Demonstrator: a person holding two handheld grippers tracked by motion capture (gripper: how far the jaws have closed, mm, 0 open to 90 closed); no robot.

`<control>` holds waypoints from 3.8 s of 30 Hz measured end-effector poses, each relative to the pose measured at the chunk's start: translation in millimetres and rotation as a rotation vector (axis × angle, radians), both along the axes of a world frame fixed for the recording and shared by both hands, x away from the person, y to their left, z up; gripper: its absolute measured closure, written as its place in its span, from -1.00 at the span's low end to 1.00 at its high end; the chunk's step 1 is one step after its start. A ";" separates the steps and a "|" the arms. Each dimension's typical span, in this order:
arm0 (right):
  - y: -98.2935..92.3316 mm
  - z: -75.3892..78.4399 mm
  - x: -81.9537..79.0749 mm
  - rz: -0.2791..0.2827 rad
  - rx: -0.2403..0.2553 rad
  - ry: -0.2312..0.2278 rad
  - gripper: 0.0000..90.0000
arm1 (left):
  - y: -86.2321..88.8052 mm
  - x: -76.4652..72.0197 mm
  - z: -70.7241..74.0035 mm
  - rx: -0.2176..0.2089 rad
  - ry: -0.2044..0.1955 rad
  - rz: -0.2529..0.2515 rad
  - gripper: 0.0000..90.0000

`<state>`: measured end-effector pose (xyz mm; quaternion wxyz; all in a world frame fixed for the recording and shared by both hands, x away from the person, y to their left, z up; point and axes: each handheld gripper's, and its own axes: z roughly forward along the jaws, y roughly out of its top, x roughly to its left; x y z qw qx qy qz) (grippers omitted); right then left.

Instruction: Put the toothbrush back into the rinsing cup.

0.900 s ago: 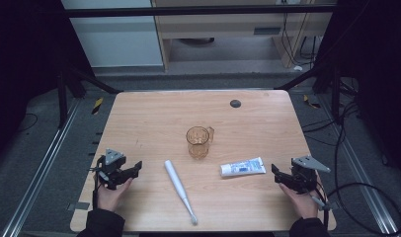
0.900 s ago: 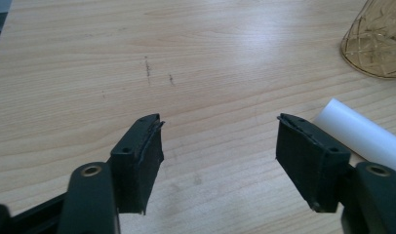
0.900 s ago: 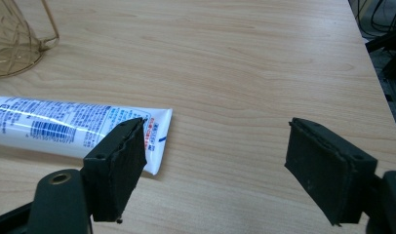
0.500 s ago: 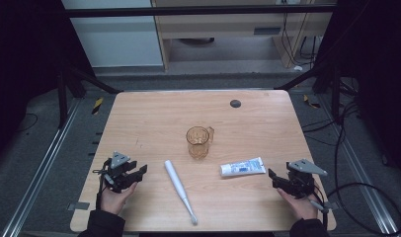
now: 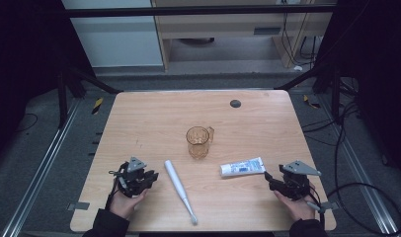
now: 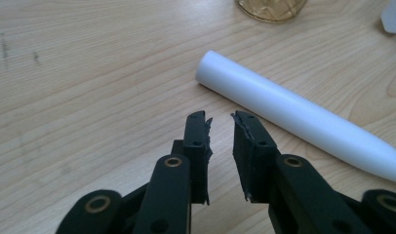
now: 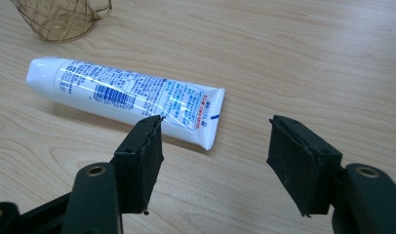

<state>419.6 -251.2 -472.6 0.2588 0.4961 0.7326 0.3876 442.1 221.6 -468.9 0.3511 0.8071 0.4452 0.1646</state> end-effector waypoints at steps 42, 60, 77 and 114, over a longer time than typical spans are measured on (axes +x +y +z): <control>3.9 -3.6 3.9 0.020 -0.020 0.017 -0.13 | -44.8 47.5 -8.2 0.033 -0.007 -0.137 0.98; 1.9 -4.2 3.3 0.016 -0.038 0.010 -0.13 | -43.5 38.0 -6.1 0.086 -0.007 -0.145 0.98; 0.5 -3.7 2.4 0.012 -0.038 0.006 -0.13 | -30.7 28.2 -7.6 0.116 0.016 -0.143 0.98; -1.4 -3.6 2.1 0.006 -0.039 0.004 -0.13 | -17.9 -3.7 -4.8 0.107 0.023 -0.162 0.98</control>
